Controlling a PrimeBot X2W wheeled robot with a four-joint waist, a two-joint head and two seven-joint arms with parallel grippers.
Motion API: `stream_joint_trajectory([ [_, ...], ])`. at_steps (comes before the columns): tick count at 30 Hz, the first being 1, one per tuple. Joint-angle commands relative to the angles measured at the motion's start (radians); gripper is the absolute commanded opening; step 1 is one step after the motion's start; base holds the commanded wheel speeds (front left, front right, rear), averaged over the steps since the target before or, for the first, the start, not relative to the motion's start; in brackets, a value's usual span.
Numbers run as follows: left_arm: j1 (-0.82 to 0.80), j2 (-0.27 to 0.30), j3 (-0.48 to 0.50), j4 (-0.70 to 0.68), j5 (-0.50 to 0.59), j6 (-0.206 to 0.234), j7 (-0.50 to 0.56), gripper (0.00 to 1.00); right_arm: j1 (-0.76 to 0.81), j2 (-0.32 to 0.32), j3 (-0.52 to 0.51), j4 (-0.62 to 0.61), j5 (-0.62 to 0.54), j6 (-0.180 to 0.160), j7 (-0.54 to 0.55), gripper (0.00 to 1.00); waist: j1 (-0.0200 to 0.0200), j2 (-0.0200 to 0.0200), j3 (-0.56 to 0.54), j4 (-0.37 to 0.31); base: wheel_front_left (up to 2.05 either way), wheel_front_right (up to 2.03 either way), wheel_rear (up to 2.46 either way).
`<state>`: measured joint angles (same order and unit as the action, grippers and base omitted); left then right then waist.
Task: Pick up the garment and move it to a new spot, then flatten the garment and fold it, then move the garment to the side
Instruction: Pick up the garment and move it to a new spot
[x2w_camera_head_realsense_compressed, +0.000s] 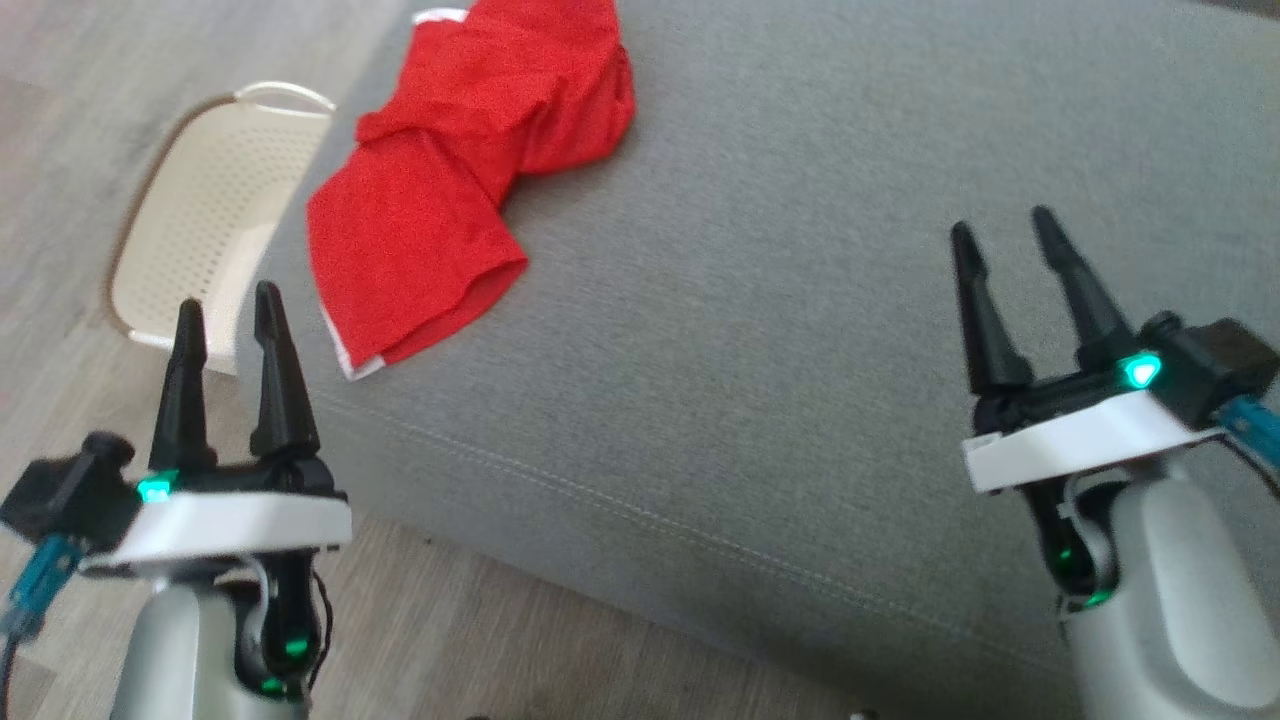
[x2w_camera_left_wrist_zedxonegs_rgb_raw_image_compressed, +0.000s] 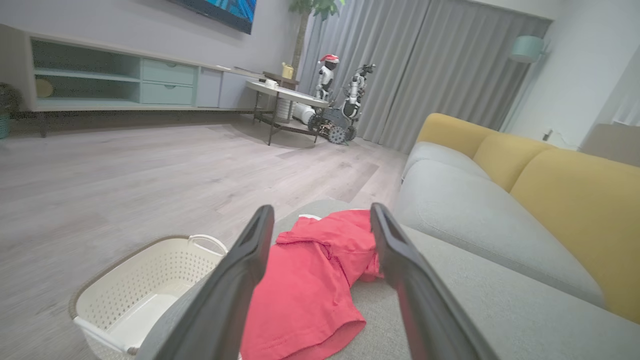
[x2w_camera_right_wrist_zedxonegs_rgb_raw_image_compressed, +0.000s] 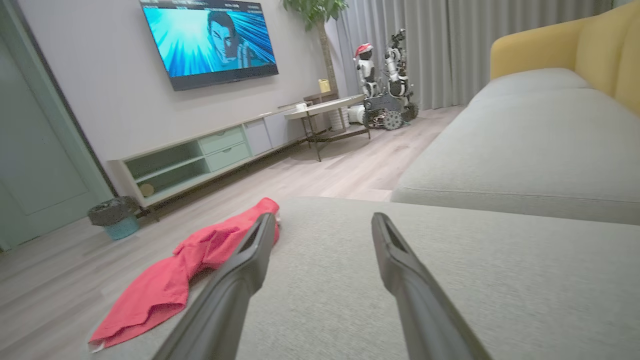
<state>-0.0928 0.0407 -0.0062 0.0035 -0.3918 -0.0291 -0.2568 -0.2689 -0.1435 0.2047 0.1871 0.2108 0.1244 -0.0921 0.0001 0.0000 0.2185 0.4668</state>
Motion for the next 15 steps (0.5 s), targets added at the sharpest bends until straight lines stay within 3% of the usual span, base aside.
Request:
stream_joint_trajectory([
  [1, -0.049, 0.009, 0.043, -0.008, 0.008, -0.01, -0.005, 1.0, -0.03, 0.0, 0.01, -0.048, -0.018, 0.006, 0.006, 1.0, -0.0001, 0.0, 0.024, -0.021, 0.0, 0.0, 0.0],
  [6, -0.162, 0.043, 0.054, 0.161, -0.004, -0.05, 0.01, 1.0, -0.052, -0.012, -0.036, -0.134, -0.048, 0.006, 0.052, 1.0, -0.0001, 0.0, 0.099, -0.068, 0.0, 0.0, 0.0],
  [15, -0.421, 0.156, 0.025, 0.429, -0.044, -0.083, 0.181, 1.0, -0.058, -0.039, -0.068, -0.277, -0.077, 0.006, 0.121, 1.0, -0.0001, 0.0, 0.182, -0.14, 0.0, 0.0, 0.0],
])
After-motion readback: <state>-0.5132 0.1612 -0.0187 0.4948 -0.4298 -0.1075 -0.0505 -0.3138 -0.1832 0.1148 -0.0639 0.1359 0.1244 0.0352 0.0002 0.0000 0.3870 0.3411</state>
